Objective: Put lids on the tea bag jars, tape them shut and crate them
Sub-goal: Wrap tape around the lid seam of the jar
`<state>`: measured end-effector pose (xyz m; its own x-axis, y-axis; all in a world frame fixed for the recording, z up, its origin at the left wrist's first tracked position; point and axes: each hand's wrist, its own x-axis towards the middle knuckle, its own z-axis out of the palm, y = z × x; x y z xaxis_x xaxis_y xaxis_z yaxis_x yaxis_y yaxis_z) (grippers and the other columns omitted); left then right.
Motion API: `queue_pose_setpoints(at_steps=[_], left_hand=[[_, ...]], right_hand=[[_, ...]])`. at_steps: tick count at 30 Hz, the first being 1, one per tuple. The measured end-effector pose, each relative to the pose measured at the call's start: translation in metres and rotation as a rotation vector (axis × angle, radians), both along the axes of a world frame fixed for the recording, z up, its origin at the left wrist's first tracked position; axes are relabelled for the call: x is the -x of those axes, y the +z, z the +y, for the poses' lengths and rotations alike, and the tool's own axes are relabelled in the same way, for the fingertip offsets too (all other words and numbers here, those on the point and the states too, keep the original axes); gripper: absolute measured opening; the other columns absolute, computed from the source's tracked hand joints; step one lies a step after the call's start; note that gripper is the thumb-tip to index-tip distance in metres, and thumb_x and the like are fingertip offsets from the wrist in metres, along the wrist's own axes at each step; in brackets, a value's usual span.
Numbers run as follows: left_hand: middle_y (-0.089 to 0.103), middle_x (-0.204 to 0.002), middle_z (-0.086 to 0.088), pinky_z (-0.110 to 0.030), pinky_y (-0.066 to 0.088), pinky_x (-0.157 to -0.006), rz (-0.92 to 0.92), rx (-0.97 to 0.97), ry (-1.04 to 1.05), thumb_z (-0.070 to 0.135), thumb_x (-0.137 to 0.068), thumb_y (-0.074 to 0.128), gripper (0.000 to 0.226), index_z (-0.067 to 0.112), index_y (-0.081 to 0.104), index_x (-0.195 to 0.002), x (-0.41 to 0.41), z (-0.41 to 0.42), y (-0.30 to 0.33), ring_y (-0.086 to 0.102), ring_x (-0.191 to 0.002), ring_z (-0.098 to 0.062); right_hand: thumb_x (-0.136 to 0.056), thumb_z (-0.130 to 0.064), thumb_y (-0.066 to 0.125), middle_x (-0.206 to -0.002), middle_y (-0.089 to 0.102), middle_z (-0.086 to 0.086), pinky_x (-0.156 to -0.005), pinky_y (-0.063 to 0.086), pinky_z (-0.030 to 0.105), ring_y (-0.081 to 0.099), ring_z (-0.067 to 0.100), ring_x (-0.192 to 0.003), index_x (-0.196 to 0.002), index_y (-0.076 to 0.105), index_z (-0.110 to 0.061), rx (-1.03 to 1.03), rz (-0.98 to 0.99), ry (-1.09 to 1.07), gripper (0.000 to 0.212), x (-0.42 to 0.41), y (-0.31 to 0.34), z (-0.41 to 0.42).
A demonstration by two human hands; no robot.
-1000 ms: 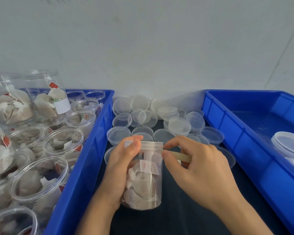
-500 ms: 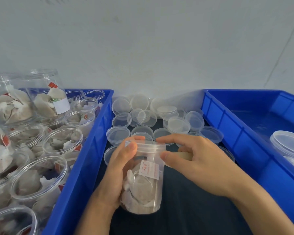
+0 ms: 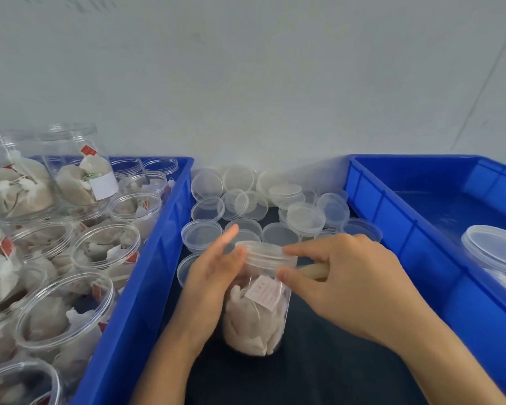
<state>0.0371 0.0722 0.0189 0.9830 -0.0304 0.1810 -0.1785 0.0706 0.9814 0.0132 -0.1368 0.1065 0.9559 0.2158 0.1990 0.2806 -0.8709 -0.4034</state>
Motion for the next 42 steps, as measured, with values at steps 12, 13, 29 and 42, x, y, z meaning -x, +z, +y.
queue_pose_setpoints(at_steps=[12, 13, 29, 42], left_hand=[[0.062, -0.147, 0.017, -0.038, 0.048, -0.116, -0.025, -0.082, -0.007, 0.072, -0.072, 0.074, 0.104, 0.045, 0.027, -0.161, 0.003, -0.016, 0.002, 0.061, -0.133, -0.001], [0.061, -0.148, 0.018, -0.039, 0.048, -0.116, -0.025, -0.086, -0.017, 0.072, -0.073, 0.074, 0.103, 0.046, 0.027, -0.161, 0.002, -0.015, 0.002, 0.060, -0.134, -0.001], [0.053, -0.154, 0.027, -0.030, 0.038, -0.112, -0.072, 0.009, -0.097, 0.087, -0.086, 0.055, 0.075, 0.060, 0.038, -0.155, 0.000, -0.009, -0.015, 0.046, -0.144, 0.006], [0.075, -0.122, 0.002, -0.034, 0.061, -0.087, -0.109, 0.059, 0.084, 0.059, -0.083, 0.072, 0.061, 0.037, 0.053, -0.138, 0.000, -0.025, -0.010, 0.075, -0.111, -0.020]], right_hand=[[-0.090, -0.052, 0.035, -0.074, 0.059, -0.035, -0.056, 0.037, 0.022, 0.056, 0.008, -0.067, -0.137, 0.047, -0.060, 0.079, -0.095, 0.030, 0.049, 0.009, -0.006, 0.009], [-0.090, -0.051, 0.035, -0.076, 0.060, -0.035, -0.056, 0.037, 0.022, 0.056, 0.008, -0.069, -0.136, 0.047, -0.059, 0.072, -0.083, 0.039, 0.048, 0.009, -0.007, 0.007], [-0.092, -0.046, 0.037, -0.064, 0.062, -0.017, -0.057, 0.032, 0.020, 0.055, 0.006, -0.067, -0.128, 0.057, -0.057, -0.007, -0.067, 0.080, 0.043, 0.003, -0.013, -0.004], [-0.093, -0.043, 0.050, -0.046, 0.032, -0.020, -0.042, 0.022, 0.020, 0.037, 0.001, -0.038, -0.113, 0.067, -0.037, 0.073, -0.341, -0.051, 0.027, 0.015, -0.017, 0.016]])
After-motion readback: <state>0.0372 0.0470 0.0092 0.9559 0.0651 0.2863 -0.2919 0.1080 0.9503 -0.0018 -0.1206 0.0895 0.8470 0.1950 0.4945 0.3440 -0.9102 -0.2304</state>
